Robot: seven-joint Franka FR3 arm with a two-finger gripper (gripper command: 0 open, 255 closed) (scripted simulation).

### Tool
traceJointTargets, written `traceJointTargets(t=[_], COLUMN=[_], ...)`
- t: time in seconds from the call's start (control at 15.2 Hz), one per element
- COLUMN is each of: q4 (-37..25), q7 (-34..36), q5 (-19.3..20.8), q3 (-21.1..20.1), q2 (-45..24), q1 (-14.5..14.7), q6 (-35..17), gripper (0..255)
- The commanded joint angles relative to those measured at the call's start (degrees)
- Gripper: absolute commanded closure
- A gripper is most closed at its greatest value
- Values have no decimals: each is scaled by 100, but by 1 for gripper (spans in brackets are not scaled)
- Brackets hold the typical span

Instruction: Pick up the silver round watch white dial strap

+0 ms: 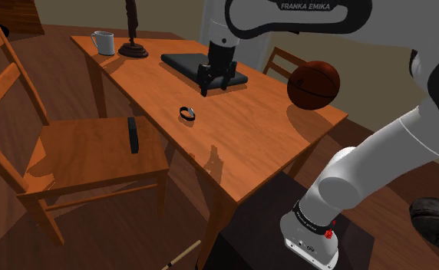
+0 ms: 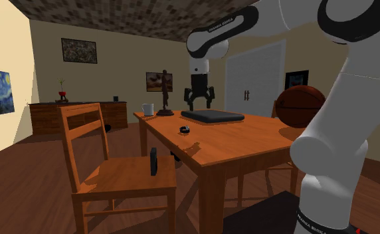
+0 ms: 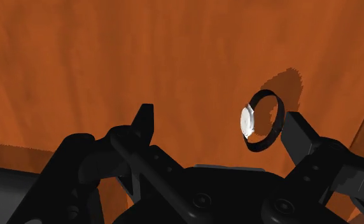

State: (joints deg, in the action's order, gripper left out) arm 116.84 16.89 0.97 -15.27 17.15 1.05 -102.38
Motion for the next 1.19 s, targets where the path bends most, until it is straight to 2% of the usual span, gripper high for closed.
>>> traceJointTargets(t=[0.0,0.26,0.86,0.92,1.12], q4=[-384,-1000,-484,-501,-503], q7=[238,688,755,755,753], q5=[132,398,433,434,434], q3=[-150,-374,-374,-374,-374], q2=[-547,-1416,-1479,-1485,-1483], q1=[-7,67,74,74,74], q6=[-21,2,-569,-558,-554], gripper=[0,0,0,255,255])
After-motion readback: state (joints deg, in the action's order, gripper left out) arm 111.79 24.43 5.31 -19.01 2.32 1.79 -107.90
